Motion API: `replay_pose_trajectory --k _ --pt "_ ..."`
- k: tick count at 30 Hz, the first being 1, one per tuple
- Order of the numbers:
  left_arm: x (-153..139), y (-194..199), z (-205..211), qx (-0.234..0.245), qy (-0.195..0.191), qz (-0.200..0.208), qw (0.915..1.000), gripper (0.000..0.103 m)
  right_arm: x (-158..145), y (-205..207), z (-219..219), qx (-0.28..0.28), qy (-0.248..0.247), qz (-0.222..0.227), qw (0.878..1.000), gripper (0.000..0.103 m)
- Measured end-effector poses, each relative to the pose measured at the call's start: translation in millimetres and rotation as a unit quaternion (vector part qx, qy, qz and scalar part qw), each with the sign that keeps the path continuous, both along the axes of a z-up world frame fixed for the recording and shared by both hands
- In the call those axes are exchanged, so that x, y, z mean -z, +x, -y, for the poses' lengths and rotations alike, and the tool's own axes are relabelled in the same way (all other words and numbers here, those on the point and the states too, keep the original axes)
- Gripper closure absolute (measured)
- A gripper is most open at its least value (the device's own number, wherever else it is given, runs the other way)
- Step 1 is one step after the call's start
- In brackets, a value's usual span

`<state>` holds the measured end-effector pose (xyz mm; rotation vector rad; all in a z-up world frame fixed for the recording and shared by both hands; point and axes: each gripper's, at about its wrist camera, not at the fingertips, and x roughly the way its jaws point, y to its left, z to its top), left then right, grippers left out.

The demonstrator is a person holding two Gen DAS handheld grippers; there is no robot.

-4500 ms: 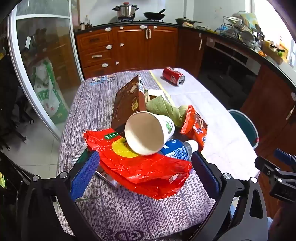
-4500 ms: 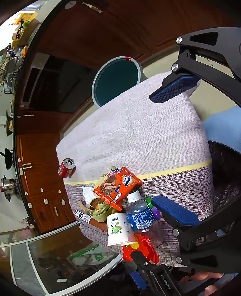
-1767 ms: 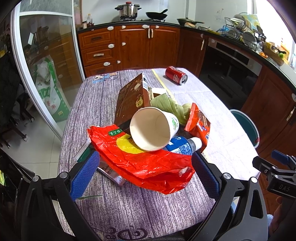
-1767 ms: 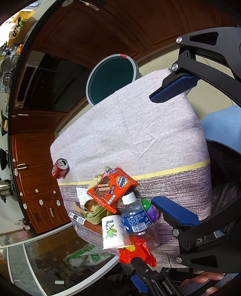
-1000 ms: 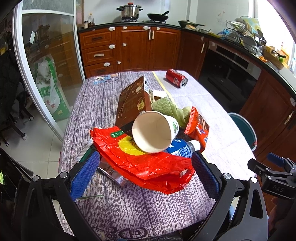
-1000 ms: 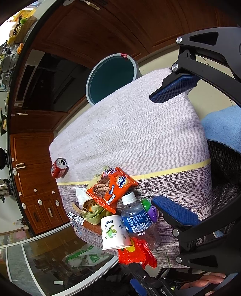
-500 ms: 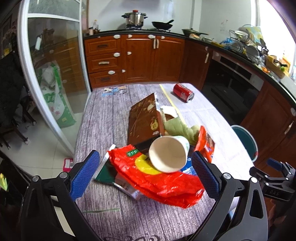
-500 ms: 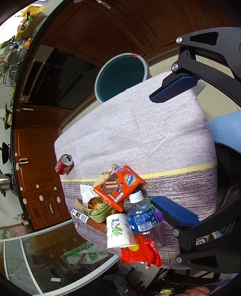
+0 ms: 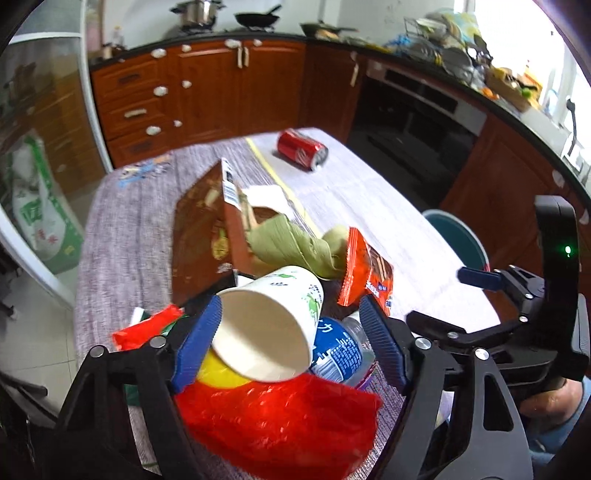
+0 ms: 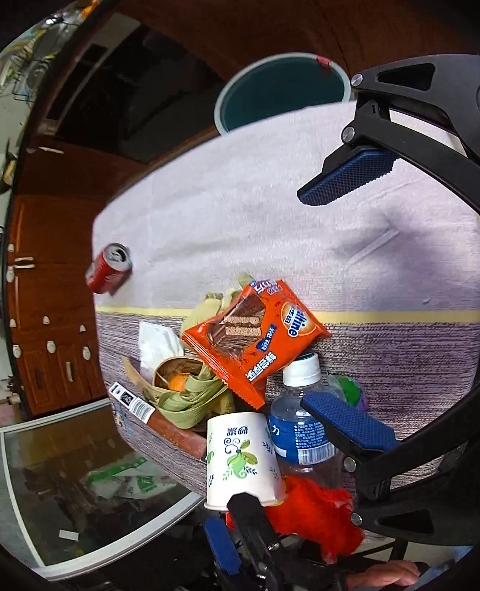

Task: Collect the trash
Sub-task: 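Grasp the white paper cup with the left tool while the right tool grasps the orange wafer wrapper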

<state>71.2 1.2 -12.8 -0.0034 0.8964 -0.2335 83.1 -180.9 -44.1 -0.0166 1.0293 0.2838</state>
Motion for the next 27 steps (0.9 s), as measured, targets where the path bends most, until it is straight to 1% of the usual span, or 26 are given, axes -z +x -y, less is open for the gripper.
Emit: replay_pose_trajectory --k 1,2,3,4,5,6,7,10,13,15,18,20,23,27 --pt "2.9 3.9 1.3 0.004 0.000 -0.005 1.0000 0.030 2.8 3.0 -0.6 0.000 0.007 -0.007 1.000 0.006" --pt "6.1 7.7 1.3 0.007 -0.001 -0.011 0.9999 0.035 4.8 5.3 -1.4 -0.002 0.011 -0.010 1.000 0.006" --pt "9.7 11.7 1.3 0.014 -0.007 -0.018 0.9997 0.050 6.7 7.5 -2.5 -0.003 0.012 -0.011 1.000 0.006" --pt "12.3 13.5 1.5 0.020 -0.012 -0.023 0.9995 0.061 8.3 9.4 -3.7 -0.004 0.012 -0.012 1.000 0.006" --pt "15.8 15.6 1.5 0.028 -0.017 -0.031 0.9990 0.084 9.6 11.7 -4.8 -0.005 0.013 -0.015 1.000 0.006" --pt "17.2 16.4 1.8 0.032 -0.021 -0.034 0.9987 0.095 11.1 14.2 -6.2 -0.007 0.016 -0.019 1.000 0.006" --pt "18.9 16.2 1.5 0.036 -0.027 -0.037 0.9983 0.097 12.5 16.2 -7.7 -0.008 0.017 -0.021 1.000 0.006" --pt "16.1 12.6 0.5 0.037 -0.026 -0.026 0.9986 0.099 15.2 20.3 -13.8 -0.015 0.017 -0.025 0.999 0.006" --pt "7.1 10.7 -6.0 0.036 -0.037 -0.016 0.9985 0.099 16.5 22.0 -19.4 -0.021 0.024 -0.037 0.999 0.006" --pt "0.3 9.7 -10.1 0.038 -0.045 -0.012 0.9982 0.099 12.1 18.8 -22.4 -0.027 0.035 -0.033 0.998 0.006" --pt "-7.1 8.9 -12.2 0.044 -0.050 -0.003 0.9978 0.100 5.4 14.4 -29.7 -0.042 0.022 -0.019 0.999 0.006" --pt "-11.0 8.1 -10.8 0.048 -0.052 0.000 0.9975 0.100 5.7 16.7 -31.8 -0.042 0.011 -0.016 0.999 0.006" --pt "-18.0 5.2 -7.8 0.052 -0.053 0.013 0.9972 0.100 13.7 27.3 -33.2 -0.035 0.011 -0.021 0.999 0.006" --pt "-21.2 3.2 -8.3 0.054 -0.058 0.016 0.9967 0.100 31.0 42.1 -34.5 -0.032 0.019 -0.044 0.998 0.006"
